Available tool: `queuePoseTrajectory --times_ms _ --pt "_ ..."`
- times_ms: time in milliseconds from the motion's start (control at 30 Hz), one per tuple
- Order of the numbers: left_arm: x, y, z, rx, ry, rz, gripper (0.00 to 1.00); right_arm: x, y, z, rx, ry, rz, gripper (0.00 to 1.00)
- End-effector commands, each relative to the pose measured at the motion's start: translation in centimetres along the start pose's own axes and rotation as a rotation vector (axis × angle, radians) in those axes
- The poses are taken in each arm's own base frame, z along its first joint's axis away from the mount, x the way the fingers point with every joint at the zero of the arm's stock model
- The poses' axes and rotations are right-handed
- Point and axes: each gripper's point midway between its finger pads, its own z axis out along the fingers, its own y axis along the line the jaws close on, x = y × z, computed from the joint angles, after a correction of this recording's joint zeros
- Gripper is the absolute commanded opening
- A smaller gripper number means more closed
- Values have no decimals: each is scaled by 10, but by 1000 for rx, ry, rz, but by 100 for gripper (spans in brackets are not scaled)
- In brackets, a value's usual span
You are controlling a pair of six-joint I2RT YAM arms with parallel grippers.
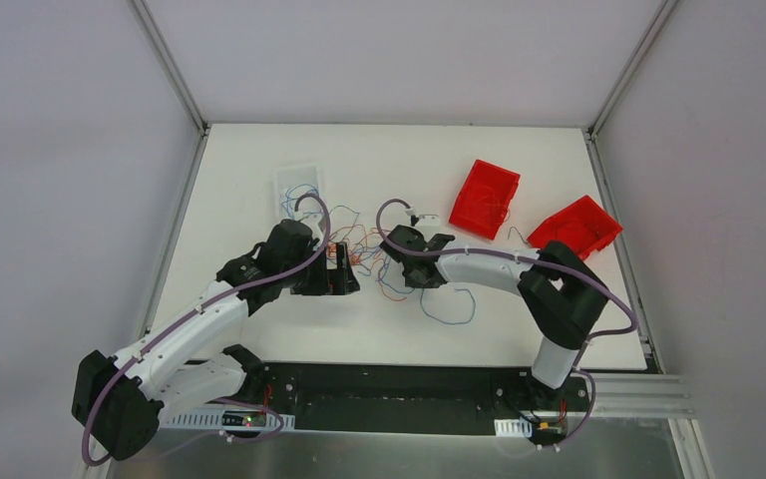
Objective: Untangle the cables
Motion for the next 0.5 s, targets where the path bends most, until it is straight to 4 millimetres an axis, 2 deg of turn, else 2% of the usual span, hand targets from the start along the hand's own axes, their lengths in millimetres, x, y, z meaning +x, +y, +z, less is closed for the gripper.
queuePoseTrajectory --times_ms 0,133,233,467 --pt "-4 4 -7 -20 -20 17 99 5 -20 -1 116 1 -40 26" --pt "-5 7 -8 -35 -29 18 99 1 -19 -3 106 -7 -62 0" --pt "-6 10 -11 -53 -31 30 99 -14 -18 -15 100 -42 -68 0" --pt "-23 15 -32 -113 -95 63 99 -72 -17 -88 -73 -205 24 0"
